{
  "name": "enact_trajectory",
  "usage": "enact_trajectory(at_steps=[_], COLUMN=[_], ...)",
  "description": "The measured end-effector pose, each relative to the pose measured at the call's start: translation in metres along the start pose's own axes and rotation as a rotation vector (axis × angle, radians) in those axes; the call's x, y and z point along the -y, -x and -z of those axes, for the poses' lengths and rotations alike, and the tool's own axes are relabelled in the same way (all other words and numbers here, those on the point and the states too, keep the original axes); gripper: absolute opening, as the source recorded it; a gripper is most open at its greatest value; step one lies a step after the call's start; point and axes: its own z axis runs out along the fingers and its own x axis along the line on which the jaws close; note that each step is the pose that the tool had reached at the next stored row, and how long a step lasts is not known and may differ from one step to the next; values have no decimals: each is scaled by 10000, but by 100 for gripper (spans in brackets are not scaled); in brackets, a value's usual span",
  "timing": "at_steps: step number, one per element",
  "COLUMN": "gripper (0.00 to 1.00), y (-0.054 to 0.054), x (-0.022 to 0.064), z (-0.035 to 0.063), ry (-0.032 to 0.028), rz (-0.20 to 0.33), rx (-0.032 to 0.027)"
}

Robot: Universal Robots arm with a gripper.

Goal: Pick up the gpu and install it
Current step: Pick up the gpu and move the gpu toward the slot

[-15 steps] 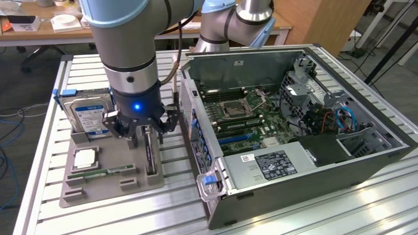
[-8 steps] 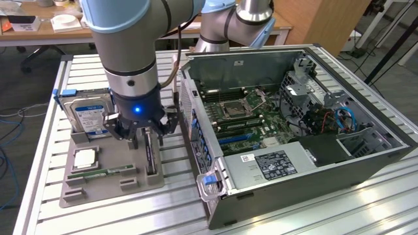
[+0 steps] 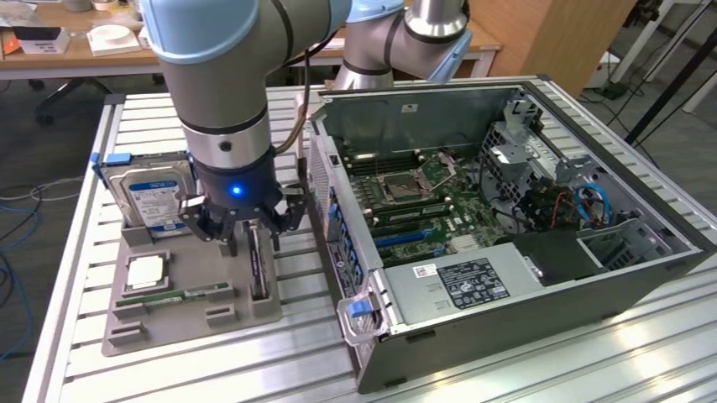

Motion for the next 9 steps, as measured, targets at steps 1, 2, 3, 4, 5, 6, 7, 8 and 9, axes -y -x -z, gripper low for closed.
enact_trajectory(at_steps=[1, 2, 3, 4, 5, 6, 7, 8, 9], gripper=[59, 59, 59, 59, 59, 59, 59, 59, 59], y=[-1, -1, -1, -2, -2, -3, -3, -4, -5], x=[-5, -9, -11, -13, -15, -17, -19, -20, -22], z=[-7, -12, -16, -21, -27, -33, -39, -45, -51], ry=[0, -1, -2, -2, -2, -2, -2, -2, -1], rz=[0, 1, 2, 1, 0, 0, 0, 0, 0], rx=[0, -1, -2, -2, -2, -1, -2, -1, -2])
